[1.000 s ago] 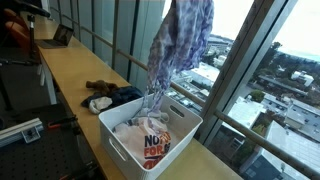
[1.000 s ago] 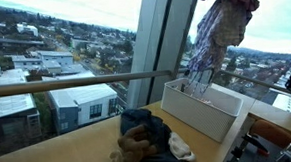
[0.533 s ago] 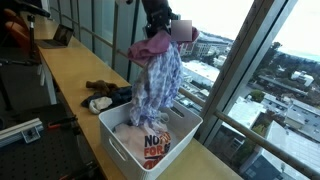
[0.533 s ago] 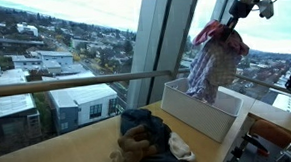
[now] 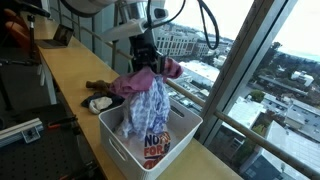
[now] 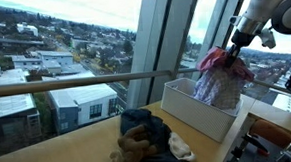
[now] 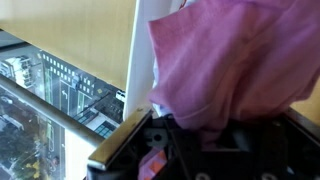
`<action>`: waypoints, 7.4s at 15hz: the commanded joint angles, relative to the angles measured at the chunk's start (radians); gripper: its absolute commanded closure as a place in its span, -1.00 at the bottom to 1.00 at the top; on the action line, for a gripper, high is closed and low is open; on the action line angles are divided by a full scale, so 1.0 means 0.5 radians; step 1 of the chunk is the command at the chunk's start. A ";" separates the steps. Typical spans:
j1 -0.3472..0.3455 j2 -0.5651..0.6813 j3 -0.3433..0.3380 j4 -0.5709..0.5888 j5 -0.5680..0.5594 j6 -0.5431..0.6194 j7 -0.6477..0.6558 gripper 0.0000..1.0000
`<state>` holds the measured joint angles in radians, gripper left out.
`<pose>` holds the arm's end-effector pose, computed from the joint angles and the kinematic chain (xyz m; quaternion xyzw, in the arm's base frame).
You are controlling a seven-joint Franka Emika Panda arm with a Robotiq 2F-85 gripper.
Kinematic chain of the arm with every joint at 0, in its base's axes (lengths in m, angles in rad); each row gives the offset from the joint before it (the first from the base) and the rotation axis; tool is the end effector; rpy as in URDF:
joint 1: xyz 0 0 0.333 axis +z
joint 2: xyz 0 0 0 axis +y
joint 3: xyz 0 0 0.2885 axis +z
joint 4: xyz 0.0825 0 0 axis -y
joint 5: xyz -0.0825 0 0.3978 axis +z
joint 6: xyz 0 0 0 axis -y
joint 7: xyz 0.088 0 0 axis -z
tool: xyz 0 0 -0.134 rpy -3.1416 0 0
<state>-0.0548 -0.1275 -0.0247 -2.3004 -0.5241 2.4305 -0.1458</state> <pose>0.5380 -0.0533 0.3674 0.9519 0.2045 0.1020 0.2041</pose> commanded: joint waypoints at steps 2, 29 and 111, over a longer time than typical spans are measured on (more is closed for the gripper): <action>-0.018 0.031 0.005 -0.091 -0.099 0.168 0.057 0.50; 0.427 0.226 0.452 -0.026 -0.045 0.201 0.603 -1.00; 0.170 -0.344 0.091 0.215 -0.095 -0.056 0.162 1.00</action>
<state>0.0729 -0.2694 0.0039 -2.2364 -0.5815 2.4501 -0.0404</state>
